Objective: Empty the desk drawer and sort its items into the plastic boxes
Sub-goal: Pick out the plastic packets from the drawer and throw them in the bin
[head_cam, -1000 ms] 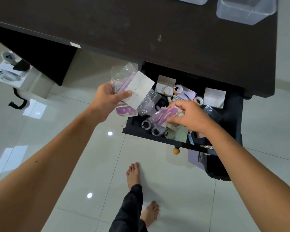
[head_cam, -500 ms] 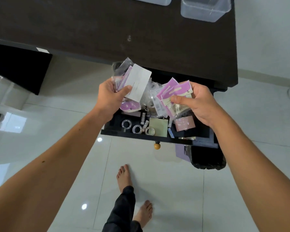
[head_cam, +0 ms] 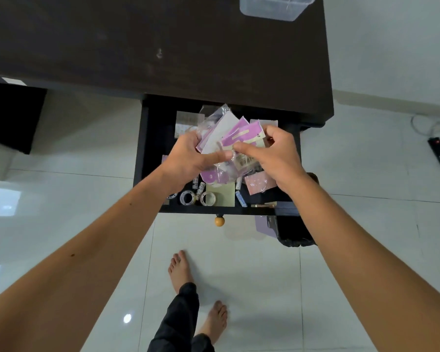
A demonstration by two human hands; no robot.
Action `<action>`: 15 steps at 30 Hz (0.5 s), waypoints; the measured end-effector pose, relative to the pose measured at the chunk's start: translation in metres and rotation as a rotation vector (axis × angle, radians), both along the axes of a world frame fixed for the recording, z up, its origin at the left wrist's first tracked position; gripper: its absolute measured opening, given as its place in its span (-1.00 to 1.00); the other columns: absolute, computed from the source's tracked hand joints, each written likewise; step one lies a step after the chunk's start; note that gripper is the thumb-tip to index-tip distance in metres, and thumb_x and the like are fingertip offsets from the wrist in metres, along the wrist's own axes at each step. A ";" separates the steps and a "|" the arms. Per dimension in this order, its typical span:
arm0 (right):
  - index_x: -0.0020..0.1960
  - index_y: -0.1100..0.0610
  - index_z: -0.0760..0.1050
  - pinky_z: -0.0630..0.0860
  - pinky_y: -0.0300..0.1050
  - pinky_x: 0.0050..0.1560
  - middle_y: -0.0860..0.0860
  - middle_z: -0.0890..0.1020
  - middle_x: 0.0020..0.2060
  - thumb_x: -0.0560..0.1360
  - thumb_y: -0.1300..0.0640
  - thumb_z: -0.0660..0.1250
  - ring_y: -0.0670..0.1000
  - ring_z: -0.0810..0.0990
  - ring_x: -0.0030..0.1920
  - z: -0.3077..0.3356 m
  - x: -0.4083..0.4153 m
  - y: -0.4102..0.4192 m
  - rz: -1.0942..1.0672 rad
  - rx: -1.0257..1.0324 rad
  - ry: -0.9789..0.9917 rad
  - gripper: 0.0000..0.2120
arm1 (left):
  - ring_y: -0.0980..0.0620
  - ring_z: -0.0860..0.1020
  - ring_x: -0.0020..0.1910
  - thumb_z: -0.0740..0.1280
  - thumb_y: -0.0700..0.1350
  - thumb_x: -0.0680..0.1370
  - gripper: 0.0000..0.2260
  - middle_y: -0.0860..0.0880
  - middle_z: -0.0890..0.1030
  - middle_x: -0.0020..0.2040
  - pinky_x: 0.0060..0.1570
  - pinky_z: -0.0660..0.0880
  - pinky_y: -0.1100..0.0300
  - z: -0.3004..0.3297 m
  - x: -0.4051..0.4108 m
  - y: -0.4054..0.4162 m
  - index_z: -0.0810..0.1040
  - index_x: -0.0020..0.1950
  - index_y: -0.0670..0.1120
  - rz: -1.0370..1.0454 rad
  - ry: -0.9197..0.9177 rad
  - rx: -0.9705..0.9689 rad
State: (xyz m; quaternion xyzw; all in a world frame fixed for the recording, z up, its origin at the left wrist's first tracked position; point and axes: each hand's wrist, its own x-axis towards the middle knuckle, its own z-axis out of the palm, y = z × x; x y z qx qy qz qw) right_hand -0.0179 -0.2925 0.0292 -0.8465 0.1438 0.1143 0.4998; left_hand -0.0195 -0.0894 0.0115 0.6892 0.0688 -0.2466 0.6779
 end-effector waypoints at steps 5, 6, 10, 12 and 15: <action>0.12 -0.02 0.67 0.63 -0.09 0.08 -0.07 0.72 -0.01 0.47 -0.20 0.53 -0.07 0.68 0.02 0.000 0.006 -0.021 0.098 0.047 -0.005 -0.67 | -0.21 0.75 -0.09 0.64 -0.15 0.43 -0.61 -0.18 0.75 0.00 -0.13 0.71 -0.15 -0.007 0.004 0.010 0.62 0.18 -0.21 0.096 0.009 0.117; 0.15 -0.02 0.67 0.62 -0.11 0.11 -0.08 0.71 0.02 0.51 -0.19 0.49 -0.07 0.67 0.05 -0.001 0.007 -0.028 0.125 0.012 0.001 -0.68 | -0.20 0.76 -0.06 0.63 -0.16 0.43 -0.59 -0.18 0.74 0.03 -0.10 0.71 -0.15 -0.008 0.005 0.017 0.61 0.21 -0.22 0.120 0.018 0.127; 0.33 0.07 0.60 0.58 0.01 0.30 -0.01 0.63 0.20 0.50 0.10 0.56 0.02 0.63 0.20 -0.024 0.006 -0.048 0.389 -0.404 0.091 -0.58 | -0.17 0.77 -0.05 0.61 -0.22 0.44 -0.58 -0.16 0.75 0.04 -0.12 0.73 -0.09 -0.011 0.010 0.042 0.60 0.24 -0.24 0.216 0.019 0.118; 0.46 0.07 0.51 0.46 0.10 0.45 0.04 0.54 0.36 0.47 0.13 0.58 0.11 0.51 0.38 -0.037 0.001 -0.047 0.527 -0.594 0.134 -0.41 | -0.16 0.77 -0.07 0.60 -0.24 0.44 -0.59 -0.12 0.78 -0.01 -0.17 0.73 -0.05 -0.009 0.013 0.051 0.60 0.24 -0.25 0.257 0.018 0.076; 0.57 0.13 0.35 0.36 0.09 0.47 0.10 0.44 0.47 0.46 0.10 0.59 0.18 0.38 0.46 -0.048 -0.005 -0.039 0.608 -0.744 0.117 -0.24 | -0.08 0.78 -0.13 0.58 -0.26 0.46 -0.60 -0.07 0.79 -0.07 -0.27 0.69 0.12 -0.005 0.017 0.061 0.61 0.25 -0.26 0.286 0.009 0.022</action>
